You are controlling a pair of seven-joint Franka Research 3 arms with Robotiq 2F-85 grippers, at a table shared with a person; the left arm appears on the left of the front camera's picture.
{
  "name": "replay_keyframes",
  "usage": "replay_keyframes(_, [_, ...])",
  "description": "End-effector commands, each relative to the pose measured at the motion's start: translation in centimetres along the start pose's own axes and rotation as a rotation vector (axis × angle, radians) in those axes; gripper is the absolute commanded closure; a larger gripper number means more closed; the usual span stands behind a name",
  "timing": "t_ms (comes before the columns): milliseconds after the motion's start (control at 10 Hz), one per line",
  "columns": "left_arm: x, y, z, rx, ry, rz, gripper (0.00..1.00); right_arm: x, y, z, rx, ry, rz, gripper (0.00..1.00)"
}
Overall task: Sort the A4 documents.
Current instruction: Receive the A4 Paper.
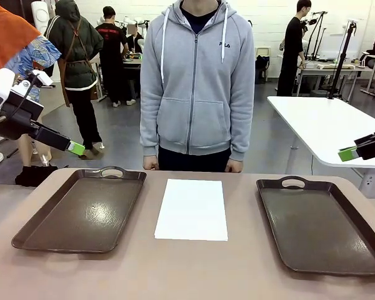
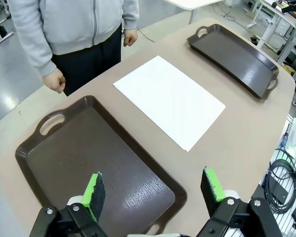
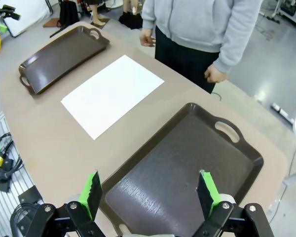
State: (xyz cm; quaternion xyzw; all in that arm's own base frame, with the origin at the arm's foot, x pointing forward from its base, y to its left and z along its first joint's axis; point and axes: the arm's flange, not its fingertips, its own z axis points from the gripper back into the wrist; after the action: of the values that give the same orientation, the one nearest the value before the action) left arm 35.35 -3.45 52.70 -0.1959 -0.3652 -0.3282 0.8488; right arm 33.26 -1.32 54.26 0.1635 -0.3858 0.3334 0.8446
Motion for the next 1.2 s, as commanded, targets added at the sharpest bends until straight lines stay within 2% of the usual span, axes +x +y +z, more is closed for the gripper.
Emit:
replay_keyframes(0, [-4.6,-2.4,-0.7,-0.014,0.004,-0.002,0.0,-4.9,2.8,-0.8,0.015,-0.025,0.0,0.0])
replay_keyframes(1100, [-5.1,-2.8,-0.3,0.028,0.077,0.01,0.0,-6.7,2.6,-0.2,-0.035,0.037,-0.049,0.0])
